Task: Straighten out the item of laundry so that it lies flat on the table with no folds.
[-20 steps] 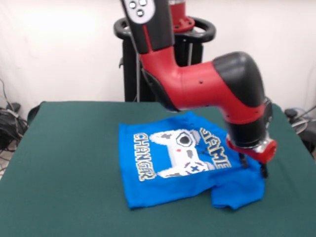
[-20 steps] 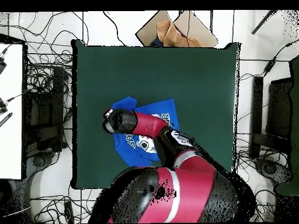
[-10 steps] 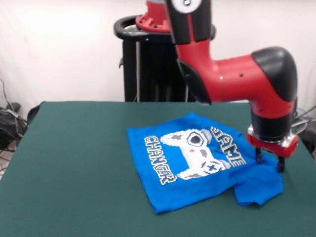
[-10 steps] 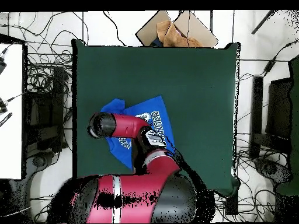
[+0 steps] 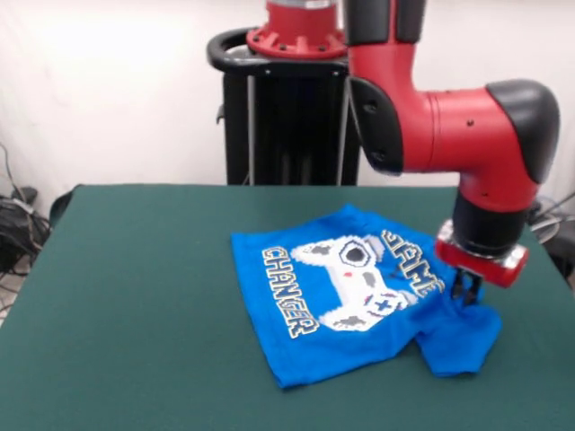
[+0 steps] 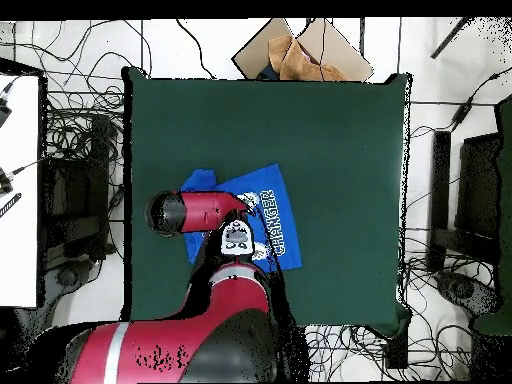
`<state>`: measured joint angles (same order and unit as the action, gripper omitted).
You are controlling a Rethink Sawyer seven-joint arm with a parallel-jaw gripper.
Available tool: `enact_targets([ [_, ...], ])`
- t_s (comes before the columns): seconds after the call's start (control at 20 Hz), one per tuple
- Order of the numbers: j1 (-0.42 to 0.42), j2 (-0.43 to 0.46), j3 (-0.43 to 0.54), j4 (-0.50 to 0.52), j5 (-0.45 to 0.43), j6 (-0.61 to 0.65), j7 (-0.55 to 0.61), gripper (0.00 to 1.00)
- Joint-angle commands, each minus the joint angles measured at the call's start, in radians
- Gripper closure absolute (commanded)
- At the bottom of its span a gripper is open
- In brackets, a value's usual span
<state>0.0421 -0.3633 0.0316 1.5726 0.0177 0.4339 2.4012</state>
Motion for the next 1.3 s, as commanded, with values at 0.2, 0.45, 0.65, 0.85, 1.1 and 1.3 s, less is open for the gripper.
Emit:
enact_targets([
  [0.2, -0.097, -0.066, -0.091, -0.118, -0.080, 0.208, -0.031, 1.00],
  [0.45, -0.108, -0.084, -0.075, -0.109, -0.102, 0.230, -0.020, 1.00],
  [0.65, -0.118, -0.095, -0.064, -0.088, -0.120, 0.210, -0.011, 1.00],
  [0.85, -0.145, -0.128, -0.036, -0.065, -0.118, 0.232, -0.030, 1.00],
  [1.1, -0.166, -0.176, 0.012, -0.020, -0.090, 0.242, -0.037, 1.00],
  [1.3, -0.187, -0.149, 0.052, -0.029, -0.073, 0.225, -0.041, 1.00],
])
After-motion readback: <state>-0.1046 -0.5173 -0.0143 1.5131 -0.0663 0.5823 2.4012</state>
